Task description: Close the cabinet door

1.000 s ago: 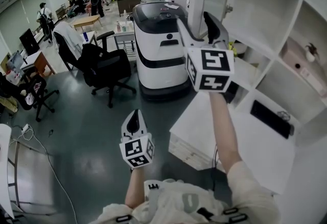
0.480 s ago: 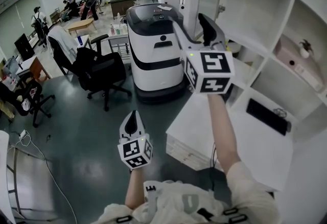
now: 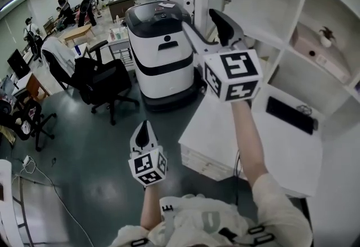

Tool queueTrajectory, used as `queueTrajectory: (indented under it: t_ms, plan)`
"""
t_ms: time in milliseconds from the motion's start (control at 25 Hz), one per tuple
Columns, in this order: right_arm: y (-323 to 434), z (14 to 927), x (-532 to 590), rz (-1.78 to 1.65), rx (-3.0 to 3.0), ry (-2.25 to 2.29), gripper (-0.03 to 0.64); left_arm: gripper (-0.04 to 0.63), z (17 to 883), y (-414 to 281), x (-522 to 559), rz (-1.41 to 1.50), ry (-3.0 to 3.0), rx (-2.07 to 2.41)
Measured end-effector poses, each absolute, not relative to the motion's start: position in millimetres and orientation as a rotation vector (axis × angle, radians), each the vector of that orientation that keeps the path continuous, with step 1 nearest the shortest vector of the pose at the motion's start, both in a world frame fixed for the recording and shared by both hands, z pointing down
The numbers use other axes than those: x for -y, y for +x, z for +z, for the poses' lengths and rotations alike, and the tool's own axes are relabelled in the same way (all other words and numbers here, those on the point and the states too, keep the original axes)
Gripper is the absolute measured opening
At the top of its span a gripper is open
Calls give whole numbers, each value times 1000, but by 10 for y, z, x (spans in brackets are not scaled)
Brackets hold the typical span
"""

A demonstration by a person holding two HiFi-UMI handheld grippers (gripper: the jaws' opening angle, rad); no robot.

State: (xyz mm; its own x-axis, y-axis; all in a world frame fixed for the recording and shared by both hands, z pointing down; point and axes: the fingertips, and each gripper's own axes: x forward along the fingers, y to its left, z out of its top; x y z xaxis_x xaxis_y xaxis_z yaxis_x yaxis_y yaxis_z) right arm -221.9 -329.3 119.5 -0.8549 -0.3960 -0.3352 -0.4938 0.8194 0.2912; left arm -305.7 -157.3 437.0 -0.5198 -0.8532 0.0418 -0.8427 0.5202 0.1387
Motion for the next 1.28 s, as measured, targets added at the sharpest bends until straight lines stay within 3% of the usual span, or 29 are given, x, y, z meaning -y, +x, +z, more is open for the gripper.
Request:
queueTrajectory:
  t_ms: [440, 760, 1280]
  plan:
    - [-1709, 1177, 3334, 680, -2724, -788, 257, 5, 4337, -2708, 1889, -141, 1628, 2562]
    - [-1339, 1199, 3434, 706, -2719, -867, 167, 5, 4288, -2503, 2100, -131, 1726, 2508]
    - [-705, 1217, 3833, 670, -2674, -1100, 117, 5, 4246, -2219, 2394, -97, 1842, 2435]
